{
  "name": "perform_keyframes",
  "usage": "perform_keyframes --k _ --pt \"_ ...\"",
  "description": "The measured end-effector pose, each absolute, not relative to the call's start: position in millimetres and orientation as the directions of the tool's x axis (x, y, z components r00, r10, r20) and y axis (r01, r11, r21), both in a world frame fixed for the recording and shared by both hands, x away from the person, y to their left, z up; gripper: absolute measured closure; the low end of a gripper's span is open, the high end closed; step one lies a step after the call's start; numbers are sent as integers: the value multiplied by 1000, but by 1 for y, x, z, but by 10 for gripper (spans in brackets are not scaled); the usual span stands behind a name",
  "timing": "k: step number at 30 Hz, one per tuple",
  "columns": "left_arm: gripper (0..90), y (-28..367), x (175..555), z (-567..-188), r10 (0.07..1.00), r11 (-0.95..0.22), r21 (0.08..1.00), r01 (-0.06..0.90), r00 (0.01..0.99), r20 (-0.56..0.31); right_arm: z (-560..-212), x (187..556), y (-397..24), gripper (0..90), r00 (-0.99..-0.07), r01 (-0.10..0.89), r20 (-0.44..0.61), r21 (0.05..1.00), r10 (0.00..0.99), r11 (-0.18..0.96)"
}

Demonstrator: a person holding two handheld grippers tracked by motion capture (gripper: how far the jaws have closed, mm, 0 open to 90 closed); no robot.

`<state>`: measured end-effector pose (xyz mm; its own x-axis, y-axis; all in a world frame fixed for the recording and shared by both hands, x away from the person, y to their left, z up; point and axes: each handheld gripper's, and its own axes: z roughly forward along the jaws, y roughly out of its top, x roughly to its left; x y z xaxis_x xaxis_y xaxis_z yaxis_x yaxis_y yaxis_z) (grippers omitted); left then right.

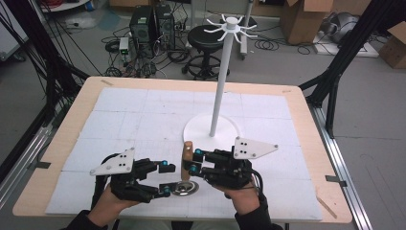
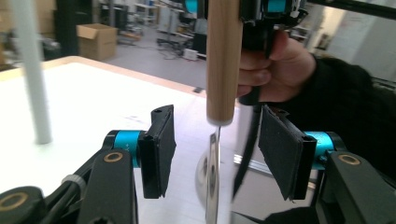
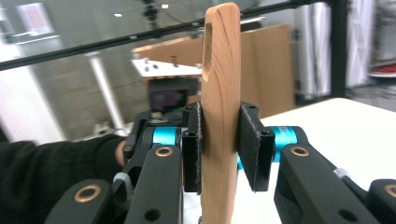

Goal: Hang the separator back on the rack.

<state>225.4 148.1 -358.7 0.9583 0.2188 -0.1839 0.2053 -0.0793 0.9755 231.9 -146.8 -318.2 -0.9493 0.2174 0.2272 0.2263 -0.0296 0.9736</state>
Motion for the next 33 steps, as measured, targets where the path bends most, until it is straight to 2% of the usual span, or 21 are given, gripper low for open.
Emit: perform_keyframes --k 9,15,22,25,33 --pt "458 177 235 -365 361 -53 975 216 914 -183 -309 238 -158 718 -876 234 240 970 418 -66" --pt "428 198 242 -368 454 -26 979 200 875 -167 -284 253 -160 718 -845 198 206 978 493 -69" --pt "313 215 244 -371 512 -6 981 192 843 -162 -246 278 -156 718 -815 164 171 985 554 -63" --pt "211 221 245 -373 544 -14 982 191 825 -153 -230 288 -156 718 -804 156 164 986 571 -63" --pt "221 231 248 -375 560 1 981 196 813 -163 -194 306 -157 717 -781 134 145 989 608 -64"
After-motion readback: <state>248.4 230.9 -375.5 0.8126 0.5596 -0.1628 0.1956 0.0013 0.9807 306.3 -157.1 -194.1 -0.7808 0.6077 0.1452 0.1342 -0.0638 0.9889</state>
